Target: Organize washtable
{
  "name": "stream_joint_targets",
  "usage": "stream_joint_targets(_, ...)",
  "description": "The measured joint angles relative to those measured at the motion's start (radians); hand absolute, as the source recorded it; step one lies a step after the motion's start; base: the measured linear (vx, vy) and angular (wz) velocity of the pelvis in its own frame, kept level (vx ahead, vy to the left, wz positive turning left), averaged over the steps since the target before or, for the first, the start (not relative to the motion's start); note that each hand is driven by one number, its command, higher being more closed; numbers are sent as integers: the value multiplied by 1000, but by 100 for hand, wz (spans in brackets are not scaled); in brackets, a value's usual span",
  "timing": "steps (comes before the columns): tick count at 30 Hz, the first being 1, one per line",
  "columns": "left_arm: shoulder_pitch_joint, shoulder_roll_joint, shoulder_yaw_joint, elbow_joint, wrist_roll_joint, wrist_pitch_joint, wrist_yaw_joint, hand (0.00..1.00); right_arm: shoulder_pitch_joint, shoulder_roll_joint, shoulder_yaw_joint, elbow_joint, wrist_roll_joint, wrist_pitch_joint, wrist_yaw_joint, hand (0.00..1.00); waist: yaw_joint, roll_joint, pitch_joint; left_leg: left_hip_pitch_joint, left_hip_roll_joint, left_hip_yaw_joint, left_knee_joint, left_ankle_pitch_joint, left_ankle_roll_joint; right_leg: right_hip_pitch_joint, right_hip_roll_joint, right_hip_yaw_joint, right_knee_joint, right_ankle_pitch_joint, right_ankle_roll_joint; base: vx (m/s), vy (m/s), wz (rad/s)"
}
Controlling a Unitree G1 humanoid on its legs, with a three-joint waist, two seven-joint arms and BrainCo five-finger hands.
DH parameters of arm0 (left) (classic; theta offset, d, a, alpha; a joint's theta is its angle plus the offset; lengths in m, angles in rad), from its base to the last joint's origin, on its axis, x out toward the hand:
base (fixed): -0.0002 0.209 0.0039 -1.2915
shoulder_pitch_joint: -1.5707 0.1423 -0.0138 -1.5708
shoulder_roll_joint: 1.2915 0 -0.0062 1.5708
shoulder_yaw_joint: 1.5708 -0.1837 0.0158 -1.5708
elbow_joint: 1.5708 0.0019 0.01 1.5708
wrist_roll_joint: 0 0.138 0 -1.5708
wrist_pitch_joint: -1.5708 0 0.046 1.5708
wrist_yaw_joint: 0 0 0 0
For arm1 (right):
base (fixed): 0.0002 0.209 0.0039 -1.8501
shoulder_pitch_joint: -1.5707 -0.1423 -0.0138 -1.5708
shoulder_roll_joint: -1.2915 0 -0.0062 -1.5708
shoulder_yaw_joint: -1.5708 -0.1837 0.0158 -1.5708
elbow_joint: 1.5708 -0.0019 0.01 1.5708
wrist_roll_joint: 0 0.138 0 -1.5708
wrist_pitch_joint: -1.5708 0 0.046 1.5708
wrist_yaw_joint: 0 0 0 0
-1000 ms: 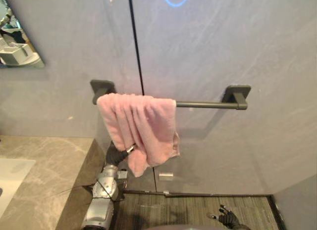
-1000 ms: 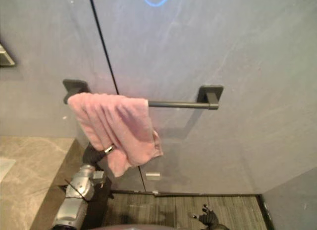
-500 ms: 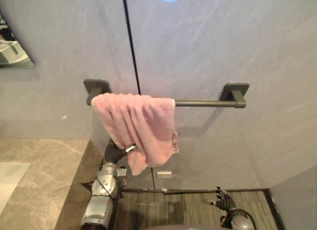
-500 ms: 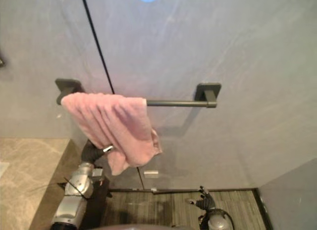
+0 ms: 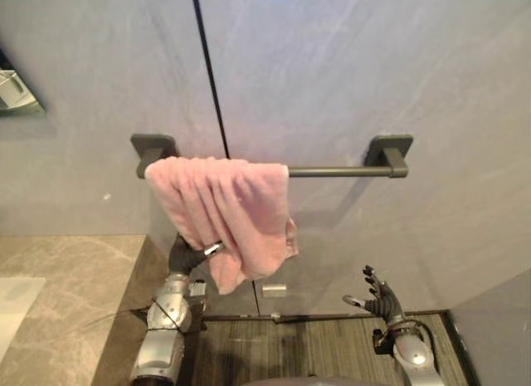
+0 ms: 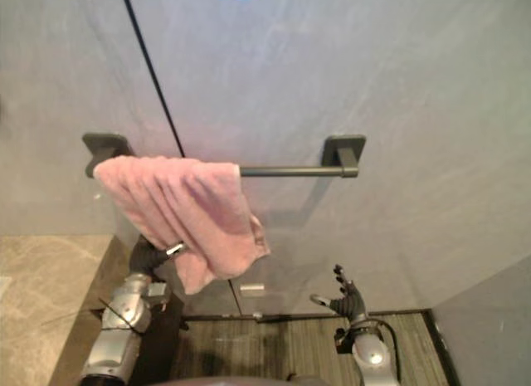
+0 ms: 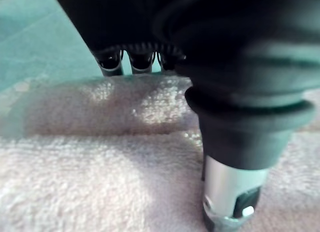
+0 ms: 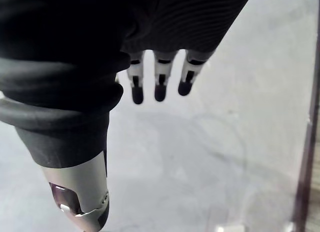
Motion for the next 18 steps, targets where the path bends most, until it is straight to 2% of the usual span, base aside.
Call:
stream_joint_targets(8,28,-4,8,-86,-81,-3,-26,0,31,-12,2,-139,1,-3,21,0,13,0,7,-10,-1,11,32,-21,3,-3,-3,13,14,-4,5,-17,7,-5)
stream_joint_targets(9,28,-5,15,-95,-95,-3,-36,100,31,-18,5,-154,1,-3,23,0,14,-1,7,-9,-1,9,33,-21,3,-3,-4,11,19,-8,4,-3,2,4)
stream_joint_targets(18,28,-5,27,-102,-126,-14,-52,100,18,-45,68,-251,6,-38,46,0,16,-2,8,-10,-1,5,33,-22,4,-3,-4,7,23,-13,3,-8,-1,1)
